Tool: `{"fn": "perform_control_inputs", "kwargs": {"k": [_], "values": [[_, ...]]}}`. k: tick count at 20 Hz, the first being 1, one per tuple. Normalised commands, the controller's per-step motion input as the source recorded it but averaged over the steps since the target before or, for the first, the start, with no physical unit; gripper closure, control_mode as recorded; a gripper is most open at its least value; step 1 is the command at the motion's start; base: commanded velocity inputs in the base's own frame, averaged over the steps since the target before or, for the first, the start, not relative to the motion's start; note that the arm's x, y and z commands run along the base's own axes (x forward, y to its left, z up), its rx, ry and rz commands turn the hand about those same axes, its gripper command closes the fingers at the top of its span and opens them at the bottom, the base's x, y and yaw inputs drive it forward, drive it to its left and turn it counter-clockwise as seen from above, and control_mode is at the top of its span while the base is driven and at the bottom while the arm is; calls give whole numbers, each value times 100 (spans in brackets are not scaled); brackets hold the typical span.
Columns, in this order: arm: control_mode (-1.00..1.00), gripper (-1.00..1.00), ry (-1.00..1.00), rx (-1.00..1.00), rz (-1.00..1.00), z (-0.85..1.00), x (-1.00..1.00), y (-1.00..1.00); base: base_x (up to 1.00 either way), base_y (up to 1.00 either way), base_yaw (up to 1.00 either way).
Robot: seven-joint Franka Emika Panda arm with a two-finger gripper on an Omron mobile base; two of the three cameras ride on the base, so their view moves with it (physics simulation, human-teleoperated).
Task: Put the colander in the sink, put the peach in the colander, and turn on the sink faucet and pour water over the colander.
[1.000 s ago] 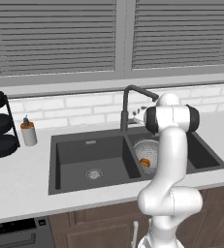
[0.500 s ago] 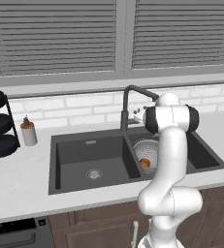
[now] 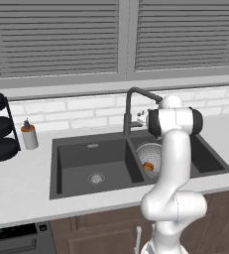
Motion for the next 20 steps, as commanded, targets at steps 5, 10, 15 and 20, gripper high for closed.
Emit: {"fn": "perform_control_inputs", "kwargs": {"k": [5,10,15,20], "values": [[-100,-100,0,1,0,1,6,-100,0,0,0],[-100,-100,0,3,0,7,0,-100,0,0,0],[-100,-100,0,5,0,24,0,-100,0,0,0],[-100,-100,0,7,1,54,-38,-98,0,0,0]]}}
